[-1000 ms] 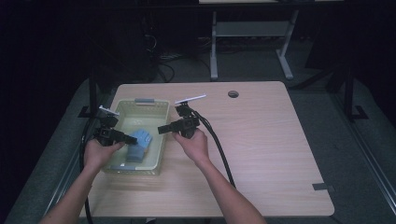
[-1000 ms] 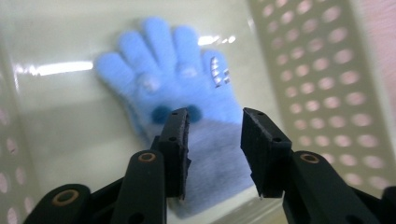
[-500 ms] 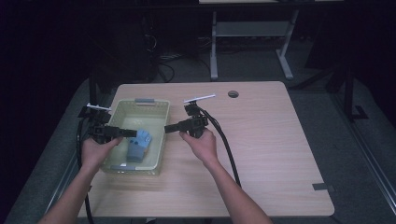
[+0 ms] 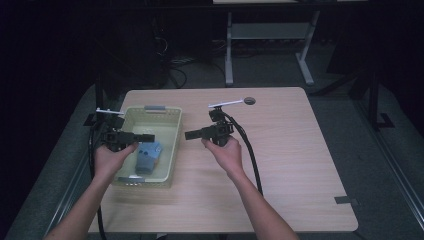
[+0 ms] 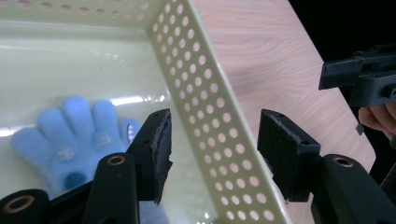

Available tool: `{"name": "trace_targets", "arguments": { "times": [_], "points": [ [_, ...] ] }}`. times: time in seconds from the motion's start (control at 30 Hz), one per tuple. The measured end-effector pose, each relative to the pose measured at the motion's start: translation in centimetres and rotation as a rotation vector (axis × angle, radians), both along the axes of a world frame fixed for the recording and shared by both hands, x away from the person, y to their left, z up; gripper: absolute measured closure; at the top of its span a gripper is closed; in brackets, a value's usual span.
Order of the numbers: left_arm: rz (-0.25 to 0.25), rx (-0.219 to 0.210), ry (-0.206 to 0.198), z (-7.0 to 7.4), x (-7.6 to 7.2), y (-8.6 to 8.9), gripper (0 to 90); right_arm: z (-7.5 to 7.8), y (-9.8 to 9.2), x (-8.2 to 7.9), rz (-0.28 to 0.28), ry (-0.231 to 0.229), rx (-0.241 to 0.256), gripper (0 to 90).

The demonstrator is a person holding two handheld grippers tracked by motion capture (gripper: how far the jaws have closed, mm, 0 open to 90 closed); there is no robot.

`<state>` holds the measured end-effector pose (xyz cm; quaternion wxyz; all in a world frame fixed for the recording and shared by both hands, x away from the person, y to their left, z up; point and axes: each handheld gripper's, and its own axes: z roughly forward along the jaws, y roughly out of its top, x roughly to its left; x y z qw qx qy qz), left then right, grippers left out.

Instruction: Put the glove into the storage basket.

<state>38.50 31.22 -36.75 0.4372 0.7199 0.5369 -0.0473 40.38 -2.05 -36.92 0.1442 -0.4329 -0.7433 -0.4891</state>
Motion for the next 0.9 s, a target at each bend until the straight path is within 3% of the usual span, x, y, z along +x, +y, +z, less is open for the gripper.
{"name": "trace_targets", "arguments": {
  "times": [0.9],
  "points": [
    [-0.038, -0.021, -0.031, 0.6, 0.3, -4.0, 36.6, 0.9, -5.6, -0.7, -0.065, -0.008, 0.031, 49.8]
  ]
}}
